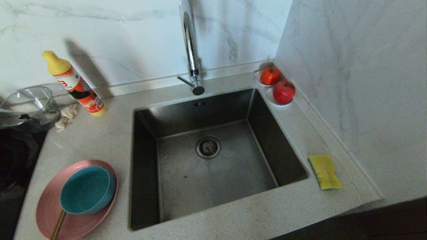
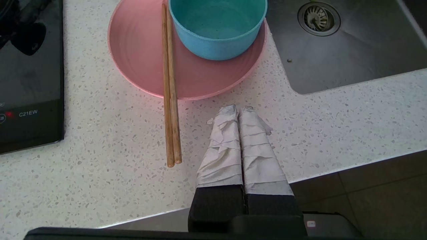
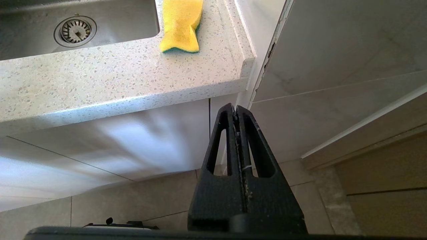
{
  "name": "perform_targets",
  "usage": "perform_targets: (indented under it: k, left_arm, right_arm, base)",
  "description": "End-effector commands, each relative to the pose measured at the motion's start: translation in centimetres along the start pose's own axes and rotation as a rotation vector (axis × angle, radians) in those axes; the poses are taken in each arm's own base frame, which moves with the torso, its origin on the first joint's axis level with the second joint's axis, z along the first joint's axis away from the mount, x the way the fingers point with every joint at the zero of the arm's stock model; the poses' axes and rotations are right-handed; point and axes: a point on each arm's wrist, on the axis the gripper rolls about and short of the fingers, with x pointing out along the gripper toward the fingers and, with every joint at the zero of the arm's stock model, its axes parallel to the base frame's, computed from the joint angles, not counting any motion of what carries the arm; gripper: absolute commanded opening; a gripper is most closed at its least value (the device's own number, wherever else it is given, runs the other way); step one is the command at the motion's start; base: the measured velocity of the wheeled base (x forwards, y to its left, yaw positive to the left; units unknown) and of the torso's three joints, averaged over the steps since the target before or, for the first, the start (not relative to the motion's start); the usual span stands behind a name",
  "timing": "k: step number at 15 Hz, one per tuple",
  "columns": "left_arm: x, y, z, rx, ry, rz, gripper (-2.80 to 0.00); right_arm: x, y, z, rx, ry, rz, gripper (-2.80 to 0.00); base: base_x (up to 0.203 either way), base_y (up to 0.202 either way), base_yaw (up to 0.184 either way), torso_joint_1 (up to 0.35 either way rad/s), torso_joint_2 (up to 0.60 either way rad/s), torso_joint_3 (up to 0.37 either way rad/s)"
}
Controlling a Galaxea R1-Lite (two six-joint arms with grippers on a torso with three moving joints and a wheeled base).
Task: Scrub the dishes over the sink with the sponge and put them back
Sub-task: Grab the dish soap
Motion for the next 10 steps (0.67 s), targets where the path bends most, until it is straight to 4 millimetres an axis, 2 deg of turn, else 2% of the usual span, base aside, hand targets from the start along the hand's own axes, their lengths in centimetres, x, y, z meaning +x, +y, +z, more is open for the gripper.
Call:
perform_targets:
  k: [1,4,7,10]
  left_arm:
    - [0.0,0.0,-0.1,0.001,0.0,0.004,-2.8]
    - [-0.8,0.0,1.7,0.003,-0.065,0.005,-2.8]
    - [-1.1,0.1,2.4,0.0,-0.079,0.009,-2.8]
    - [-1.2,0.1,4.7,-0.005,-0.084,0.03,-2.8]
  right_arm:
    - [0.0,0.0,0.0,0.0,0.0,0.0,-2.8]
    - [0.0,0.0,0.0,0.0,0.0,0.0,-2.8]
    - [0.0,0.0,0.0,0.0,0.0,0.0,-2.8]
    - [0.0,0.0,0.0,0.0,0.0,0.0,-2.8]
  base:
    - [0.0,0.0,0.0,0.0,0.0,0.0]
    - [0.0,0.0,0.0,0.0,0.0,0.0]
    - [0.0,0.0,0.0,0.0,0.0,0.0]
    - [0.0,0.0,0.0,0.0,0.0,0.0]
